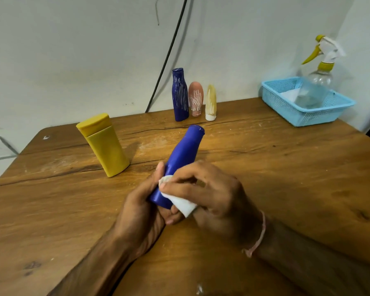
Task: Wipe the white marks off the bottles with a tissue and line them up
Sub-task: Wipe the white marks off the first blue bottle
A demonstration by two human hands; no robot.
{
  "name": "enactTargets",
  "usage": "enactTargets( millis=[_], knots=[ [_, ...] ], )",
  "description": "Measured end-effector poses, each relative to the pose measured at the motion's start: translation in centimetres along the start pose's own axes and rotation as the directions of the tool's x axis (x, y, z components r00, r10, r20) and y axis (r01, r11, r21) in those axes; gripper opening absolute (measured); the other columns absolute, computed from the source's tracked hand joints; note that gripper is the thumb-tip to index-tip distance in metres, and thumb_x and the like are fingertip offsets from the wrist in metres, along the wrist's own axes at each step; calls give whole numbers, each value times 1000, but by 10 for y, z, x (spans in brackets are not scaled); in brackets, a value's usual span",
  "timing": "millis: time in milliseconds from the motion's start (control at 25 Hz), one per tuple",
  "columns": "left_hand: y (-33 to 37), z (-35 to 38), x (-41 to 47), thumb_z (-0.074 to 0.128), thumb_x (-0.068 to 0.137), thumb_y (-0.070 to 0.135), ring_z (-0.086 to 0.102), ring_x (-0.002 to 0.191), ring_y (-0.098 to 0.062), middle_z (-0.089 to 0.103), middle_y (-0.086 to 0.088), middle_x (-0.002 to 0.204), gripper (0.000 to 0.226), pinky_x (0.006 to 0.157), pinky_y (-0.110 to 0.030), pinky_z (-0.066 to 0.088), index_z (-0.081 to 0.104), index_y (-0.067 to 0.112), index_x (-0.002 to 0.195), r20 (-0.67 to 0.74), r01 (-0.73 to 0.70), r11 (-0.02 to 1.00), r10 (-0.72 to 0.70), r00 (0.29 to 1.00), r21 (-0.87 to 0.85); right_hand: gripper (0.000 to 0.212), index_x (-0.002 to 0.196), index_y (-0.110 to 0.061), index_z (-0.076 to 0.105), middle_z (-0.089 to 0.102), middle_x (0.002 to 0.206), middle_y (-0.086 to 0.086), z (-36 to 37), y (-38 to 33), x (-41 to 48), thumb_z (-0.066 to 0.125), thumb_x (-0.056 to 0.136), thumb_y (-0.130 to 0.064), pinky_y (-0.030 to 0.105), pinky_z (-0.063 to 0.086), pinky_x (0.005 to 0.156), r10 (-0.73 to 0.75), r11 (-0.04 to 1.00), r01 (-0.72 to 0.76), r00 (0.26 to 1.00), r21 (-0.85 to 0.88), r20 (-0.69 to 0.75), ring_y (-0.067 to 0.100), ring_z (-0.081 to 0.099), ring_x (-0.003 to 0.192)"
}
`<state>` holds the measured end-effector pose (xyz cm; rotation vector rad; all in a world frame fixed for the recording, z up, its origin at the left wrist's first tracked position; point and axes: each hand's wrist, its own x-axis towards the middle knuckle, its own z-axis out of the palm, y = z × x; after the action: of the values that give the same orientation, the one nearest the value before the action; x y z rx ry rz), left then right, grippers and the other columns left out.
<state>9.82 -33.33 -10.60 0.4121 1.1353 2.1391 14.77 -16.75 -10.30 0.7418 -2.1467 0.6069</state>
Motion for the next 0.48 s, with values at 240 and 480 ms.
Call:
enactTargets(
  millis=[240, 480],
  knots=[
    [0, 2, -3, 47, 98, 40, 45, 54, -20, 61, -22, 85, 59, 47, -33, 23, 50, -6, 134, 3, 25, 1000, -25, 1000, 14, 35, 115, -1, 75, 71, 107, 14, -24, 45, 7, 78, 81, 8, 24, 56, 86, 202, 932, -281, 928, -230, -313, 21, 67, 100],
    [-1, -1, -4, 48, 97, 42, 40, 51, -21, 59, -11, 68, 58, 46, -34, 20, 51, -14, 113, 35, -32, 991, 28, 999, 128, 31, 115, 1, 74, 70, 106, 15, -22, 35, 6, 75, 84, 1, 16, 53, 85, 124, 955, -184, 960, -234, -251, 20, 66, 98]
  ],
)
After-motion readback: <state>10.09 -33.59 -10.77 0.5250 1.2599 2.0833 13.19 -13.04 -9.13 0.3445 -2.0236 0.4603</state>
